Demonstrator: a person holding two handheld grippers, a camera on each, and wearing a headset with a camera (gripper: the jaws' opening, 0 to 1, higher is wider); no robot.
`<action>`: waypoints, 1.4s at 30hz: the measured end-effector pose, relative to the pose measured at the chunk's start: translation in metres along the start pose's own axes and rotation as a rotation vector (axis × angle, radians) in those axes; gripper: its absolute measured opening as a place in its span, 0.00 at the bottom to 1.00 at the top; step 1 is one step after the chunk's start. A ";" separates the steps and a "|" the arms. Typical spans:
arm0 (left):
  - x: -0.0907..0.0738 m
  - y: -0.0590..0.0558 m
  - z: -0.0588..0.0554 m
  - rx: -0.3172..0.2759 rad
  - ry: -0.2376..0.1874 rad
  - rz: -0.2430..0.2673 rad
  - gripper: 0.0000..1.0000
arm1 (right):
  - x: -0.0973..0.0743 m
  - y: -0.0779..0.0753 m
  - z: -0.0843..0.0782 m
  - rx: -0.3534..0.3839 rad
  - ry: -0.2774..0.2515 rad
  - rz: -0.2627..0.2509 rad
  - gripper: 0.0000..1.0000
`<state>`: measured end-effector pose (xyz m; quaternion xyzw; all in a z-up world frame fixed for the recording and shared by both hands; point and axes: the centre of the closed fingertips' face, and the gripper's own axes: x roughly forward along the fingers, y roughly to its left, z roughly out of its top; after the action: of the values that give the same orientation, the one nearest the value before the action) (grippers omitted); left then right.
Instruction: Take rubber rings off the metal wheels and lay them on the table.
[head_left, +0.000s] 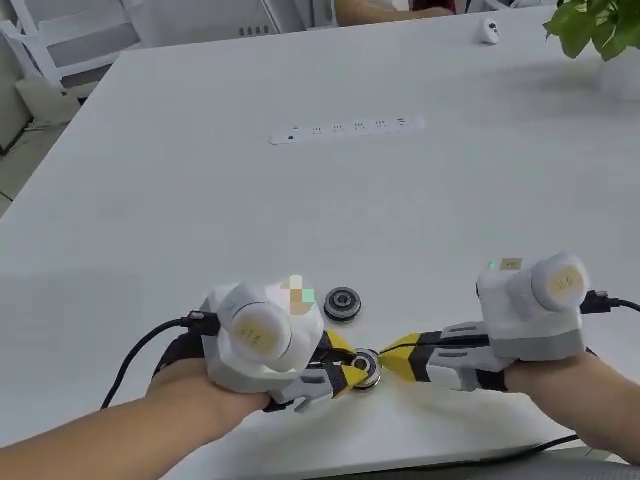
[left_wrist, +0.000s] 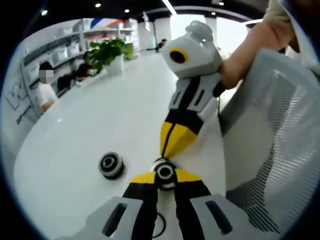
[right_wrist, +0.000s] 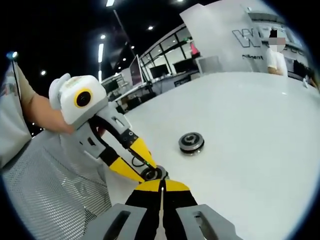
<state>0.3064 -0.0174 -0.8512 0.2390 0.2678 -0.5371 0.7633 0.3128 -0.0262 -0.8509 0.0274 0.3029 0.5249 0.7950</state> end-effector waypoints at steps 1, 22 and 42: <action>0.000 0.000 0.000 0.000 0.001 0.001 0.12 | 0.000 0.000 -0.001 0.002 0.000 0.000 0.00; 0.000 -0.001 0.002 0.000 0.000 0.010 0.12 | -0.010 0.008 0.013 -0.104 -0.043 0.019 0.00; 0.001 -0.001 0.001 -0.009 -0.008 0.006 0.12 | 0.014 0.014 -0.010 -0.240 0.044 0.069 0.27</action>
<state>0.3061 -0.0185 -0.8513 0.2345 0.2665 -0.5344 0.7671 0.3003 -0.0113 -0.8600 -0.0689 0.2543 0.5850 0.7670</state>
